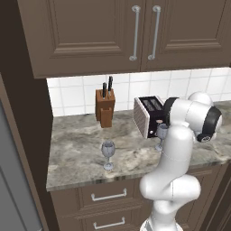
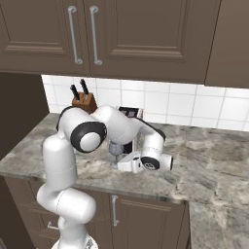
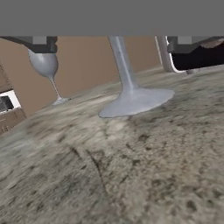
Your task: Retrieve the wine glasses from the counter and place one next to each plate.
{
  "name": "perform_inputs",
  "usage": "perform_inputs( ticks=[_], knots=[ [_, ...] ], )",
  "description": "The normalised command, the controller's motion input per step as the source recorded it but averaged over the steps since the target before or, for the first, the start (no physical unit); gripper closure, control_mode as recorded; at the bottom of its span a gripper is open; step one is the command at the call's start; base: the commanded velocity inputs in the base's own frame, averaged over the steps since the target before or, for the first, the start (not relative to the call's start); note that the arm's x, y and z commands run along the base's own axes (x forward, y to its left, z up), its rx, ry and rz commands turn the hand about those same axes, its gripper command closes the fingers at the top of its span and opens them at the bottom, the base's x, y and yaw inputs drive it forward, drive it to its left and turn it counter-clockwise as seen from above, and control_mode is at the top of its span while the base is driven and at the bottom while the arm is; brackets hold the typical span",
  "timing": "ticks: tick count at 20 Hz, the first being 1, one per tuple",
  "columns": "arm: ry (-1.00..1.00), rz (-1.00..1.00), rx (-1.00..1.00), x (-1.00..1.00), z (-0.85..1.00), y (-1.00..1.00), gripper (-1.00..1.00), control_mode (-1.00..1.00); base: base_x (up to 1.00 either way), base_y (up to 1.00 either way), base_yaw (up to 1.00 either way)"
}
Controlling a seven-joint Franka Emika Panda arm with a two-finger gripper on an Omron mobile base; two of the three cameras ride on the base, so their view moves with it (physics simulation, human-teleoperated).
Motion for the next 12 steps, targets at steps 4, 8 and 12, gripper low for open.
perform_inputs(
  ticks=[4, 8, 12],
  knots=[
    [0.0, 0.0, 0.0, 0.14, -0.08, 0.06, -1.0, -1.0, 0.0, 0.0, 0.0],
    [0.0, 0.0, 0.0, 0.15, -0.11, 0.1, -1.0, -1.0, 0.0, 0.0, 0.0],
    [0.0, 0.0, 0.0, 0.13, -0.17, 0.1, -1.0, -1.0, 0.0, 0.0, 0.0]
  ],
)
